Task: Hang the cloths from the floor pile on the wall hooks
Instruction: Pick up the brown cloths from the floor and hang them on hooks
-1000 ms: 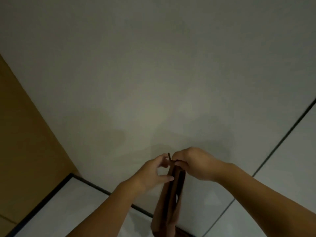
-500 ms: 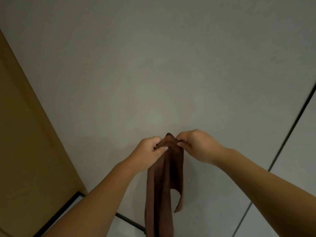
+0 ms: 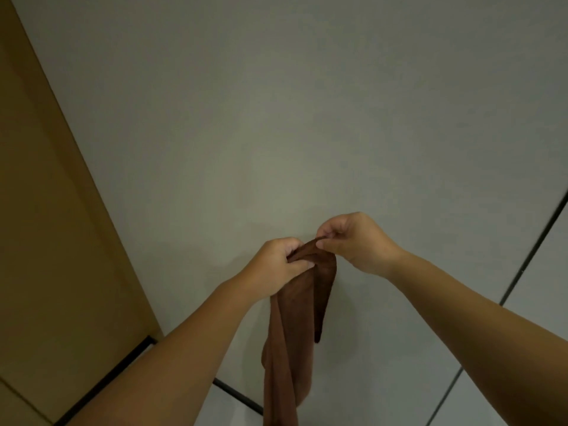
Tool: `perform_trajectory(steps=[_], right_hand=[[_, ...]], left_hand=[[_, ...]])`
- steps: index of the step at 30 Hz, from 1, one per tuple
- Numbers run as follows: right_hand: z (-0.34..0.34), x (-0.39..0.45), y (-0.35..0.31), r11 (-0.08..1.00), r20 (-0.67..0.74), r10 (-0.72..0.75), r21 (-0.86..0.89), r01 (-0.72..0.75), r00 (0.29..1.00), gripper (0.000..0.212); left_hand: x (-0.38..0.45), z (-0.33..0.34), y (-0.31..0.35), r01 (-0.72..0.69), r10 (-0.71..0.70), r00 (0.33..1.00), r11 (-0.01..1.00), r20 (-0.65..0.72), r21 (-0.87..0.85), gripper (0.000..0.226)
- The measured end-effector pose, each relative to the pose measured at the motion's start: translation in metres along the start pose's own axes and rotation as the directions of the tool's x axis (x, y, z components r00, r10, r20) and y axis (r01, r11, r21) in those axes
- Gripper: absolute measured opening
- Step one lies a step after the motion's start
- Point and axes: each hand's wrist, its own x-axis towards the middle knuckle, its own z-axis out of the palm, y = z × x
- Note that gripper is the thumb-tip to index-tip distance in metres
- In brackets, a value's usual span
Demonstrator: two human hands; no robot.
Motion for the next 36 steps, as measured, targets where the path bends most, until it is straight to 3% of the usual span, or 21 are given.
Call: perform_trajectory(steps=[4, 7, 14, 18, 23, 27, 29, 32, 34, 36], right_hand=[[-0.004, 0.003, -0.015, 0.989, -0.111, -0.115, -0.105, 0.103, 0.987, 0.018], [-0.013, 0.005, -0.023, 0.980, -0.192, -0.176, -0.130, 0.153, 0.965, 0.023], [-0.037, -0.004, -0.012, 0.980, -0.247, -0.171, -0.145, 0.138, 0.954, 0.021], [-0.039, -0.006, 0.003, 0.982, -0.205, -0.110, -0.171, 0.075, 0.972, 0.021], [-0.030, -0.009, 0.018, 0.936, 0.035, 0.021, -0.351, -0.007, 0.999, 0.017], [-0.013, -0.010, 0.018, 0.950, 0.177, 0.046, -0.313, 0.012, 0.983, 0.042], [-0.007, -0.011, 0.014, 0.978, 0.232, 0.039, -0.206, 0.010, 0.972, 0.038], [0.001, -0.011, 0.012, 0.997, 0.198, -0.037, -0.054, 0.049, 0.980, 0.022], [0.005, -0.010, 0.011, 0.996, 0.153, -0.066, -0.052, 0.074, 0.986, 0.010], [0.007, -0.009, 0.011, 0.989, 0.092, -0.080, -0.117, 0.091, 0.993, 0.015]], left_hand=[[-0.008, 0.004, -0.013, 0.120, -0.121, 0.993, 0.972, 0.007, -0.201, 0.009], [-0.025, 0.007, -0.034, 0.200, -0.196, 0.980, 0.963, 0.039, -0.181, 0.022], [-0.065, 0.001, -0.076, 0.337, -0.349, 0.937, 0.915, -0.018, -0.220, 0.020], [-0.054, -0.011, -0.052, 0.213, -0.231, 0.966, 0.965, -0.116, -0.151, 0.014], [-0.021, -0.023, 0.004, 0.050, -0.053, 0.994, 0.998, -0.095, -0.035, 0.019], [-0.002, -0.021, 0.031, -0.039, 0.041, 0.999, 0.997, -0.026, 0.070, 0.019], [0.003, -0.020, 0.037, -0.072, 0.073, 0.997, 0.993, -0.007, 0.093, 0.018], [0.005, -0.021, 0.039, -0.090, 0.090, 0.996, 0.992, 0.003, 0.090, 0.014], [0.004, -0.023, 0.038, -0.083, 0.084, 0.996, 0.994, -0.005, 0.072, 0.013], [0.003, -0.025, 0.035, -0.062, 0.064, 0.998, 0.997, -0.025, 0.045, 0.017]])
